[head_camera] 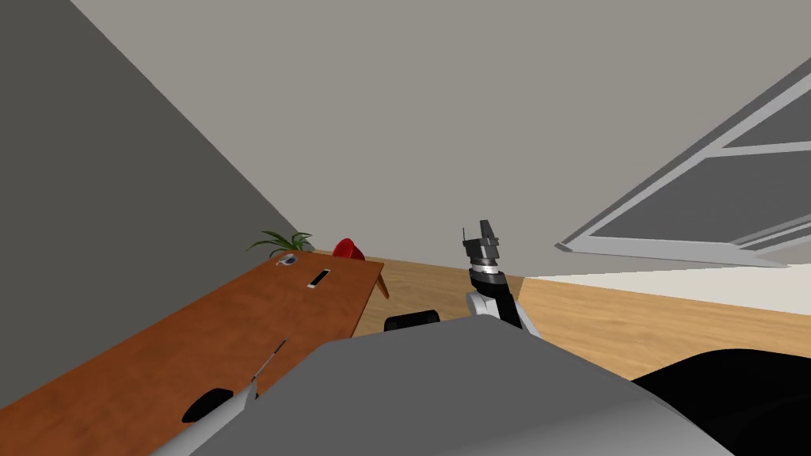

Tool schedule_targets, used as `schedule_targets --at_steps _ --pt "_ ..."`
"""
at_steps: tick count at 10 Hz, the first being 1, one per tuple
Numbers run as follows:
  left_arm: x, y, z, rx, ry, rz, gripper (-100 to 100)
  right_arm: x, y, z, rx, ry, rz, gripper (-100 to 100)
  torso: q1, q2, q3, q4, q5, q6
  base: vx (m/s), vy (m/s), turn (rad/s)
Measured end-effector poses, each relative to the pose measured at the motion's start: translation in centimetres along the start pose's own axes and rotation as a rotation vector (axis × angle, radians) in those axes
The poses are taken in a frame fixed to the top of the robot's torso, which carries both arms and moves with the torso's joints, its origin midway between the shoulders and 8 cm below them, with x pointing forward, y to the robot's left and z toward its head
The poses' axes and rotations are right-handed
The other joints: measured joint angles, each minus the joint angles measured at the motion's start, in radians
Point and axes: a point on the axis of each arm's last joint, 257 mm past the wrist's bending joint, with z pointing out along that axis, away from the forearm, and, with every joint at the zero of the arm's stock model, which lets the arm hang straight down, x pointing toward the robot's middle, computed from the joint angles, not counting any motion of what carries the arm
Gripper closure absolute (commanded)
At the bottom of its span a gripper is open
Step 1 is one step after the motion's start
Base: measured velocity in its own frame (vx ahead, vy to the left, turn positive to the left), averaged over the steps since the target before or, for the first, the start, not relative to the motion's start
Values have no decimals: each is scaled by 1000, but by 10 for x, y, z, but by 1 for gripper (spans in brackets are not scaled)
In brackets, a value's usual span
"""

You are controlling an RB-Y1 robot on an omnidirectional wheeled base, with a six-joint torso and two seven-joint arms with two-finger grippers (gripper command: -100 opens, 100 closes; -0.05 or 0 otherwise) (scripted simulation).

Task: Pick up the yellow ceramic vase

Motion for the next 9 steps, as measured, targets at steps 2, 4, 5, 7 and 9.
schedule_targets --at_steps 2,4,5,7,9 --pt "0 -6 7 -17 -3 -30 -100 0 0 0 0 0 0 0 2 -1 0 0 0 0 -139 8 -171" --pt "-1 -11 12 -33 -6 -59 -100 0 0 0 0 0 0 0 2 -3 -1 0 0 0 -118 -12 -148" --pt "-1 -14 15 -41 -7 -74 -100 0 0 0 0 0 0 0 1 -2 -1 0 0 0 -125 -21 -165" --pt "1 -17 18 -50 -9 -91 100 0 0 0 0 0 0 0 1 -6 -3 -1 0 -1 -32 -3 -12" --pt "1 -16 18 -52 -9 -91 100 0 0 0 0 0 0 0 2 -10 -5 -2 1 0 -4 -1 3"
